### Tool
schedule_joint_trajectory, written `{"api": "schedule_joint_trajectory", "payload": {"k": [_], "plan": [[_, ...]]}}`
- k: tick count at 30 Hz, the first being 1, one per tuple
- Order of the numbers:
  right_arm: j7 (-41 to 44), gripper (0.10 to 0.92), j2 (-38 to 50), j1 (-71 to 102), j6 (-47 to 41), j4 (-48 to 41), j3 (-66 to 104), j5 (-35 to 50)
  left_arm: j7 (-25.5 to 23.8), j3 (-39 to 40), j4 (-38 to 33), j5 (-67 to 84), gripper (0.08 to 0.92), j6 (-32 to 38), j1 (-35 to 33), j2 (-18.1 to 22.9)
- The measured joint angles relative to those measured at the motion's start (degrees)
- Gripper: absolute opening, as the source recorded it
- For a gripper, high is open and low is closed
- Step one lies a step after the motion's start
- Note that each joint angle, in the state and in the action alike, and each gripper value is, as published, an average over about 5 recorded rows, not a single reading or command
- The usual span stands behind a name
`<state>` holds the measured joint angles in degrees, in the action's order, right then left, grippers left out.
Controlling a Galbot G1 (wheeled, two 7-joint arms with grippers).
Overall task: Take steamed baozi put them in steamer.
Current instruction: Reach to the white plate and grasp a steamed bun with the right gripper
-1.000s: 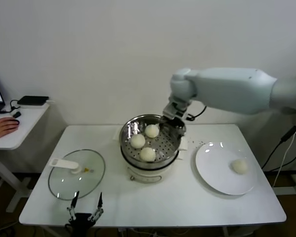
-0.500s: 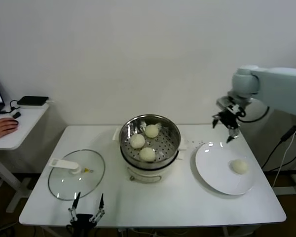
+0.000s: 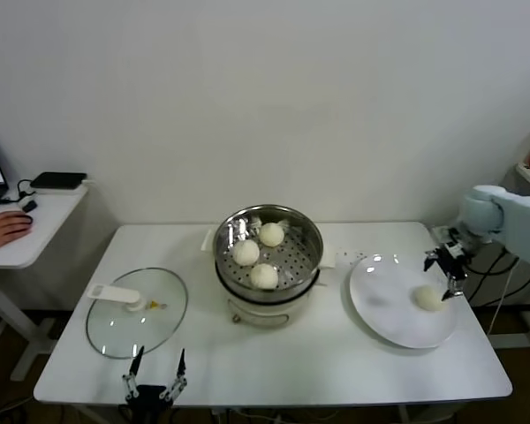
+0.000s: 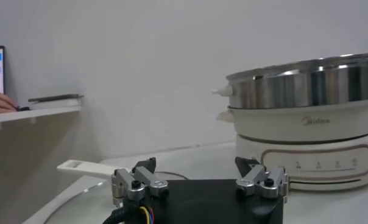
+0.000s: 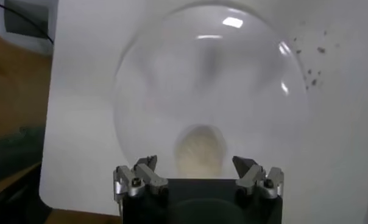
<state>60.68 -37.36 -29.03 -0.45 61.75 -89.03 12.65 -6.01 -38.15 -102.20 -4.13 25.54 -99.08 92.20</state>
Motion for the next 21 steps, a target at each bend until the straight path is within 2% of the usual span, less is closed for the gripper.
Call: {"api": "schedule_joint_trajectory", "payload": {"k": [10, 21], "plan": [[-1.7, 0.823, -0.4, 11.3, 0.8, -6.8, 10.9, -4.6, 0.1, 0.1, 0.4, -0.1, 0.823, 0.2, 0.0, 0.0], [-3.0, 0.823, -2.2, 15.6, 2.9, -12.0, 16.8, -6.5, 0.3, 0.3, 0.9, -0.7, 0.823, 0.6, -0.3, 0.0]]}}
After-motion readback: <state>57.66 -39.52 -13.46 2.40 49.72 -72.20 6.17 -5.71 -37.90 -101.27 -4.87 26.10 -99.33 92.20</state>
